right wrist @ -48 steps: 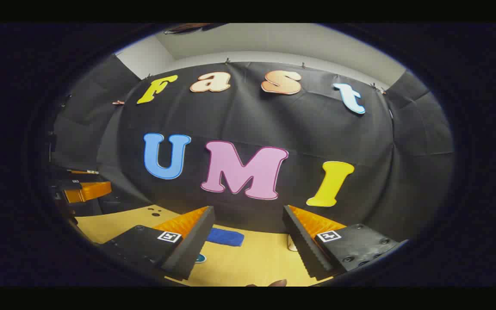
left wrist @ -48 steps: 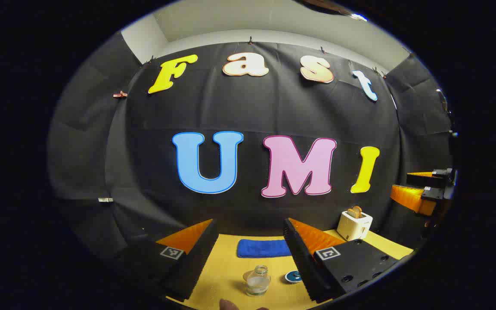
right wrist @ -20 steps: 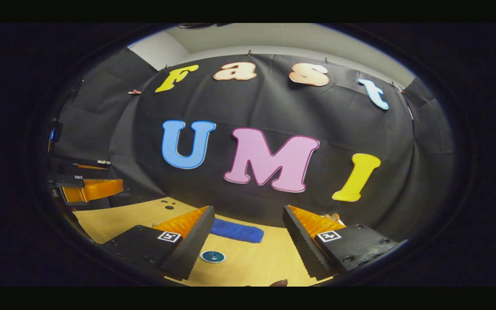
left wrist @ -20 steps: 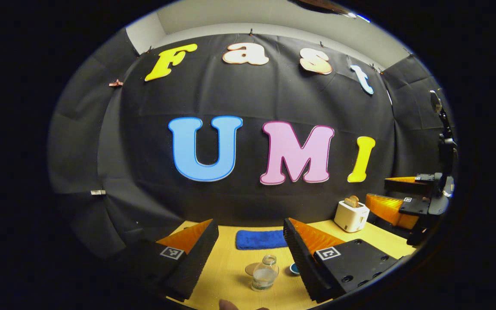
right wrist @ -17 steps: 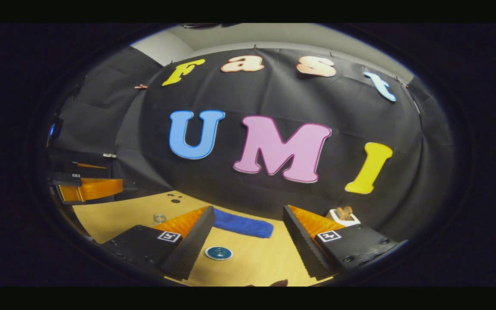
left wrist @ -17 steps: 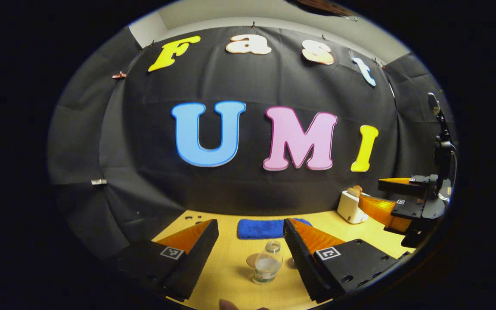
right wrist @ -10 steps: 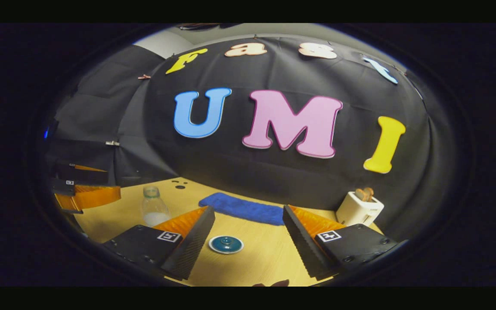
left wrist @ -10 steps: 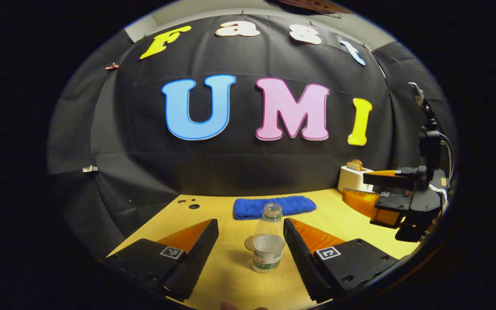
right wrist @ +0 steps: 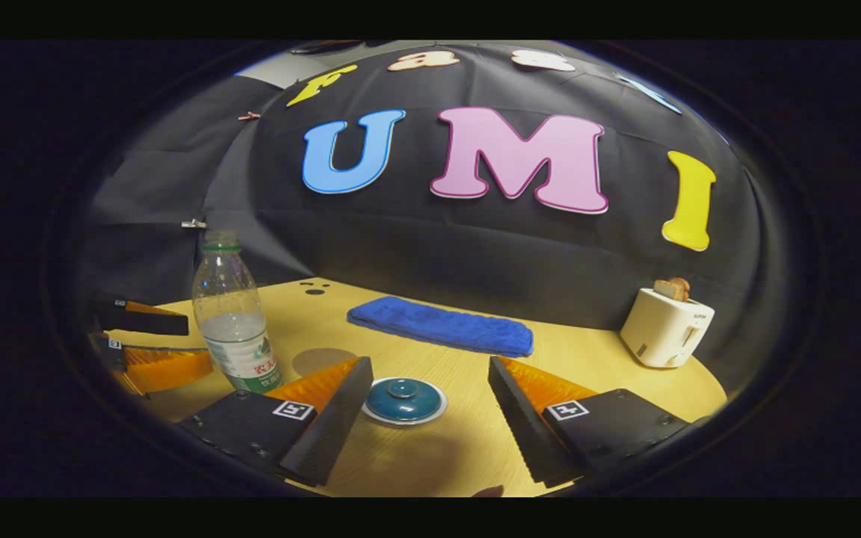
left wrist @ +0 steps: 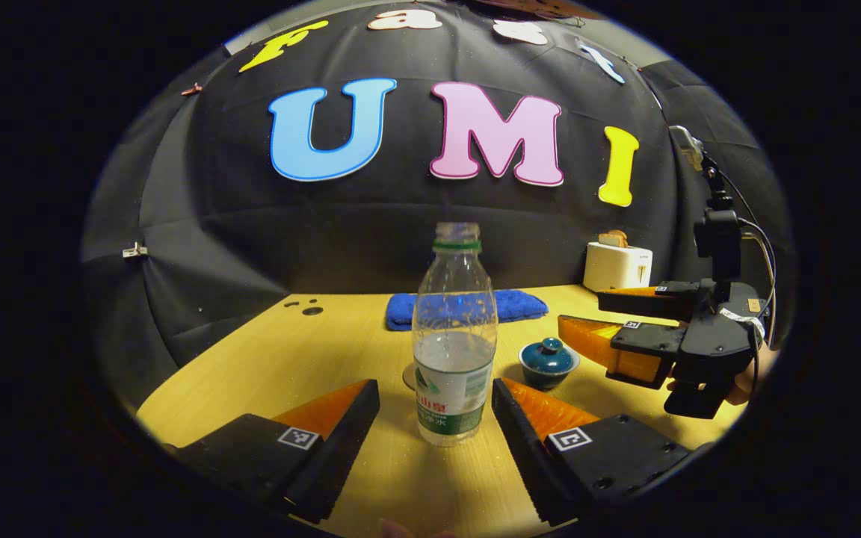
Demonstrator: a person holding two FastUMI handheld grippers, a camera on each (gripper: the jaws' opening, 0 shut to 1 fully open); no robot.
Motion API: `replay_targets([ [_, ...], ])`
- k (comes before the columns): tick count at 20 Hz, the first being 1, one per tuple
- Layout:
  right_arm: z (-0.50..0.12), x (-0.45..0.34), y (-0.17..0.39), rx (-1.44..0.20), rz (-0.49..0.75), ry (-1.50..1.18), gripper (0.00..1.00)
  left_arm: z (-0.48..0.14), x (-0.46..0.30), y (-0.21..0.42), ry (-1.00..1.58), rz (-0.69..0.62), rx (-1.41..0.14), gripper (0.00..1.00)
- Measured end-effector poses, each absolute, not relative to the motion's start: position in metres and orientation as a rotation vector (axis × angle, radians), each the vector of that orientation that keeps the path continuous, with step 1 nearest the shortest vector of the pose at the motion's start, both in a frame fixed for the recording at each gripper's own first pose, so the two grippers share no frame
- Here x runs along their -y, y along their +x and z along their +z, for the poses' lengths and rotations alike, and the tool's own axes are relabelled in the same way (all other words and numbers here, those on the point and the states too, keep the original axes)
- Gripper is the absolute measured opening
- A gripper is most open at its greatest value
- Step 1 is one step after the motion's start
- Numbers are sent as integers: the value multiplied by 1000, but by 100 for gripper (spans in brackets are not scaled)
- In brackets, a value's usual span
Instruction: Open the teacup lid with one hand, grasp the water bottle and pour water into the teacup with the other hand; after pouring, place the water bottle on the coaster and then close the teacup lid.
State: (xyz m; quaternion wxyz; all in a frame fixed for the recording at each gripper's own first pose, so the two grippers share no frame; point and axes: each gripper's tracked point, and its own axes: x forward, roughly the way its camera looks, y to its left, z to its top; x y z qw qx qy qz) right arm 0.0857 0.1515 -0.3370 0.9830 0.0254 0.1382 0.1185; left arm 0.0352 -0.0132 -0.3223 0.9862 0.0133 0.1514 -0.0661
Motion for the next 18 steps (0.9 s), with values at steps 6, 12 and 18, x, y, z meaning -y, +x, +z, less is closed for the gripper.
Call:
replay_targets([
  [6,-367,-161,96,-357,275,115,80,-339,18,48,48,-147,-307,95],
  [12,-373,-177,97,-383,335,108,59,-343,22,59,28,-151,-304,95],
  [18,-372,-176,101,-385,344,137,27,-345,24,64,39,-157,-301,96],
])
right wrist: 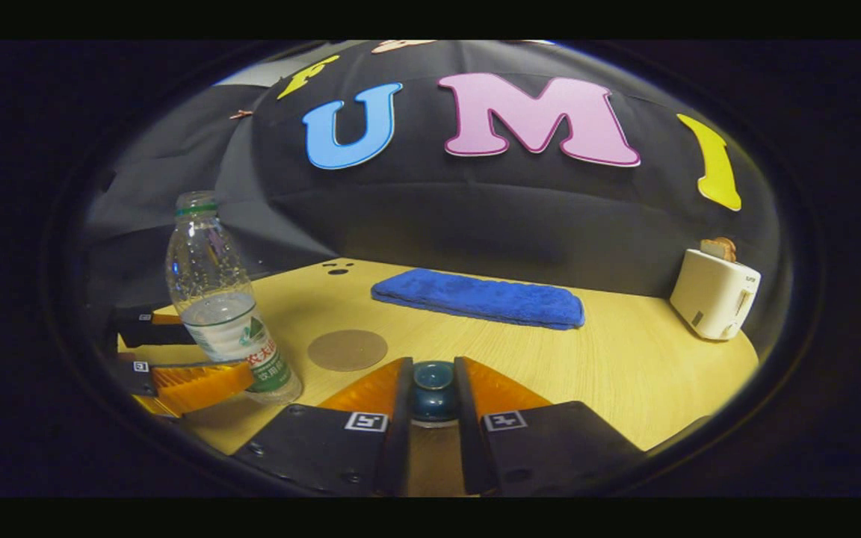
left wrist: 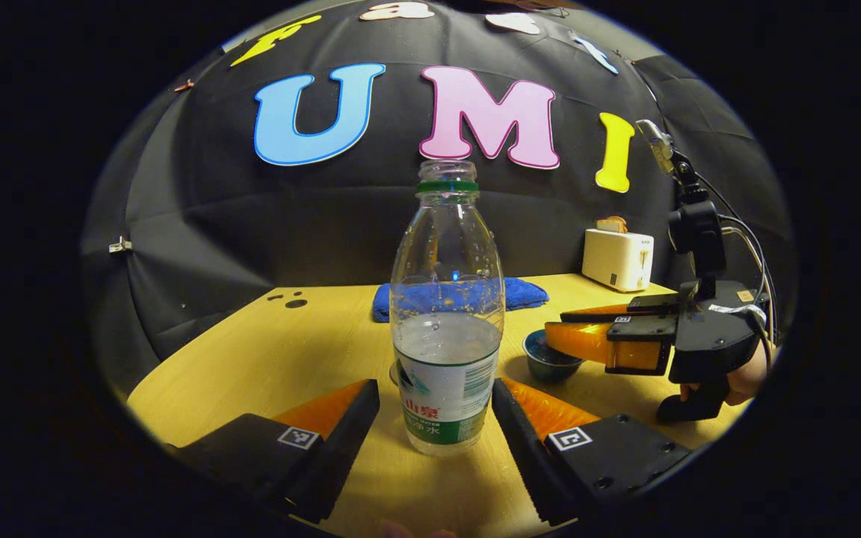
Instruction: Open the teacup lid with one hand, grasp the water bottle and pour water into the teacup with the other hand; after pouring, place the water bottle on the coaster and then close the teacup lid.
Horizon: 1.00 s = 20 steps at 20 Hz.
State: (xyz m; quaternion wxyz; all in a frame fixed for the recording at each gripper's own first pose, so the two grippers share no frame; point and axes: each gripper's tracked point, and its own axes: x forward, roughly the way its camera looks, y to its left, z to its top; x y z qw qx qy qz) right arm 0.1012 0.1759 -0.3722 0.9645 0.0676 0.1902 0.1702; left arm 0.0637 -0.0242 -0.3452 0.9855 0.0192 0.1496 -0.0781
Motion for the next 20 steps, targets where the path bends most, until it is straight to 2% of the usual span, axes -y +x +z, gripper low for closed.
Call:
replay_targets([
  [2,-367,-176,98,-377,349,135,30,-346,25,67,40,-156,-298,95],
  [3,-365,-175,99,-365,349,134,24,-346,25,67,40,-155,-296,95],
  [5,-356,-173,101,-339,345,138,35,-346,27,70,37,-154,-293,95],
  [6,-354,-170,103,-334,341,142,24,-345,28,71,36,-154,-292,95],
  [13,-328,-117,94,-305,248,147,24,-350,31,82,41,-137,-286,95],
  [15,-328,-98,89,-309,217,133,35,-350,29,85,46,-127,-286,95],
  [16,-329,-90,87,-313,203,125,29,-349,29,86,47,-118,-286,92],
  [17,-331,-83,84,-317,190,121,30,-350,28,86,47,-115,-292,79],
  [20,-335,-66,77,-329,161,127,34,-349,22,88,99,-92,-314,77],
])
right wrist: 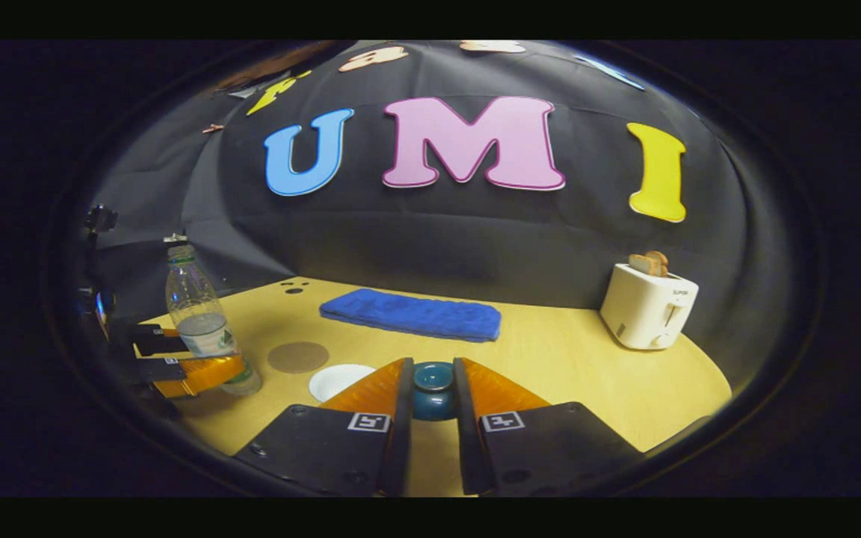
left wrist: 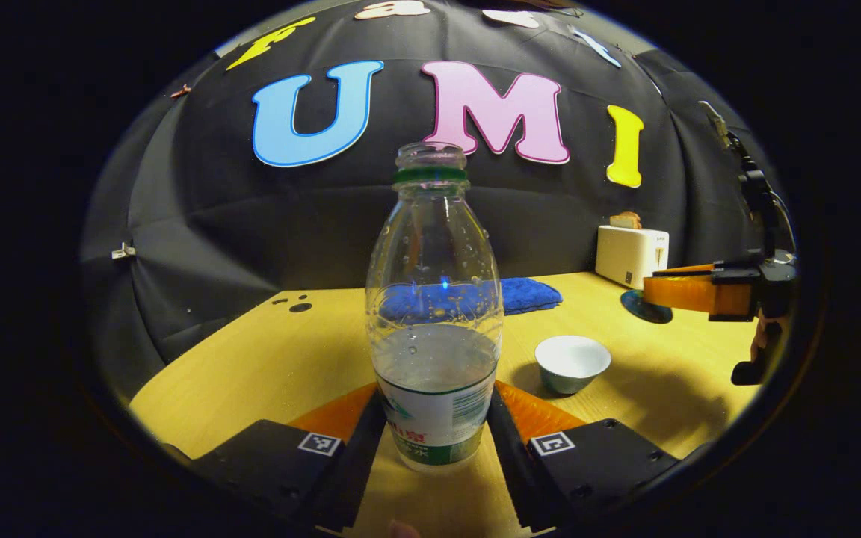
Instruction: Open the teacup lid with one hand, grasp the water bottle and pour water into the teacup with the other hand; after pouring, place the water bottle on the coaster and then close the teacup lid.
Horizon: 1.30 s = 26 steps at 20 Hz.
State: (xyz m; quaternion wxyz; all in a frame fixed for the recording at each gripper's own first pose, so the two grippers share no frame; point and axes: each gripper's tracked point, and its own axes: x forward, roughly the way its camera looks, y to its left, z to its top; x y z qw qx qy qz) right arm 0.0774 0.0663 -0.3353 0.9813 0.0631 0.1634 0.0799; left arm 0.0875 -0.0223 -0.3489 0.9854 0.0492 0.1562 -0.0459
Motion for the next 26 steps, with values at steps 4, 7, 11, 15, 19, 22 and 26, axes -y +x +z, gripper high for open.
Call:
replay_targets([
  [4,-339,-47,71,-337,135,117,26,-335,4,99,324,-37,-309,76],
  [7,-338,-32,68,-332,117,115,30,-326,-13,110,573,-5,-315,76],
  [11,-338,-13,63,-324,96,105,24,-330,-21,119,867,-13,-350,76],
  [15,-340,3,58,-324,79,102,24,-322,-19,129,1101,-14,-326,76],
  [19,-343,17,56,-321,65,96,35,-322,-15,136,1224,-26,-319,76],
  [22,-342,23,56,-318,57,99,34,-317,-12,148,1315,-24,-295,76],
  [26,-340,26,57,-315,61,102,32,-308,-8,155,1437,-30,-256,75],
])
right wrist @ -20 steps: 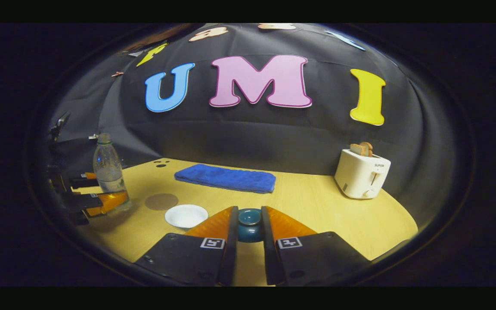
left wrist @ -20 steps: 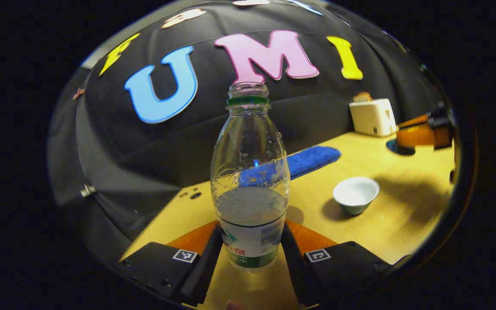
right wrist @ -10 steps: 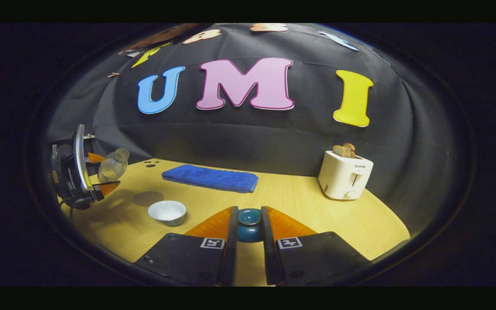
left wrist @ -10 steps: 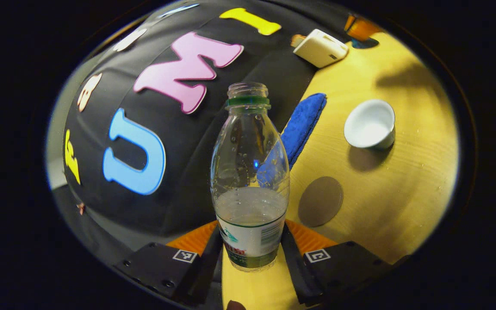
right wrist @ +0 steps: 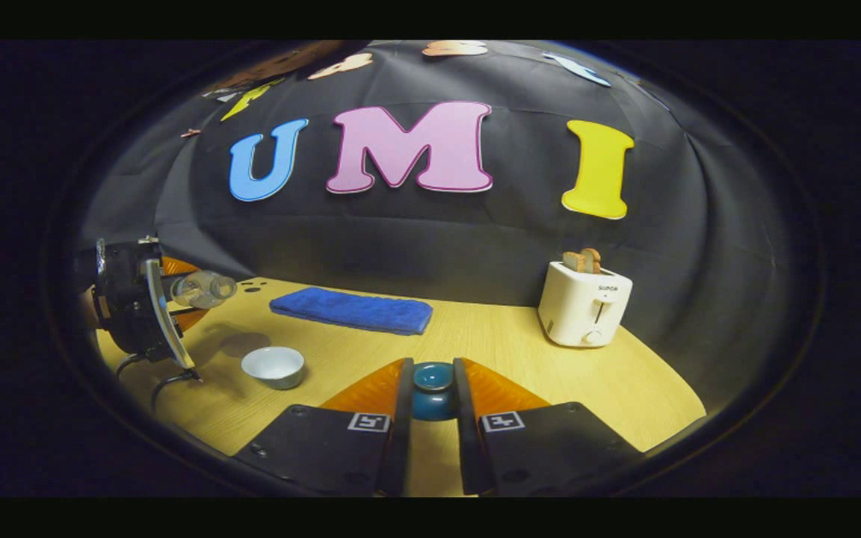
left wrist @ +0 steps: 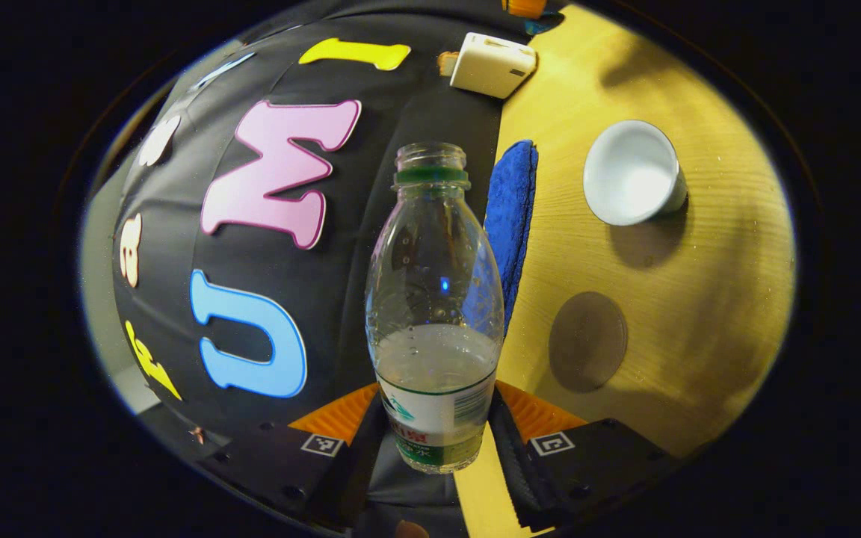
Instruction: Open the teacup lid with one hand, grasp the water bottle and pour water into the teacup with the other hand; after pouring, place the water bottle on the coaster and then close the teacup lid.
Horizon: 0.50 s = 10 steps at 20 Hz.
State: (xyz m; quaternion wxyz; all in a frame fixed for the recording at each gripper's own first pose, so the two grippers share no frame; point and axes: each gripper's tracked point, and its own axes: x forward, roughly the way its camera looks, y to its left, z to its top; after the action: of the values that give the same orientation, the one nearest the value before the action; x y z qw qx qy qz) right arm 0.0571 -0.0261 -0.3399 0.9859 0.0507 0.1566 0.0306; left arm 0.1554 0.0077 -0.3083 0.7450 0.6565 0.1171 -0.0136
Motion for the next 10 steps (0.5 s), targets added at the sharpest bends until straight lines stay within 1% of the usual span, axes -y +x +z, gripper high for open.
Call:
replay_targets([
  [3,-341,26,57,-310,76,95,30,-308,-12,157,1503,-32,-258,75],
  [6,-342,30,56,-306,74,98,29,-305,-7,162,1567,-42,-229,75],
  [7,-342,32,55,-305,70,96,24,-304,-7,165,1587,-46,-221,75],
  [10,-343,36,55,-303,66,91,24,-305,-7,171,1630,-53,-214,75],
])
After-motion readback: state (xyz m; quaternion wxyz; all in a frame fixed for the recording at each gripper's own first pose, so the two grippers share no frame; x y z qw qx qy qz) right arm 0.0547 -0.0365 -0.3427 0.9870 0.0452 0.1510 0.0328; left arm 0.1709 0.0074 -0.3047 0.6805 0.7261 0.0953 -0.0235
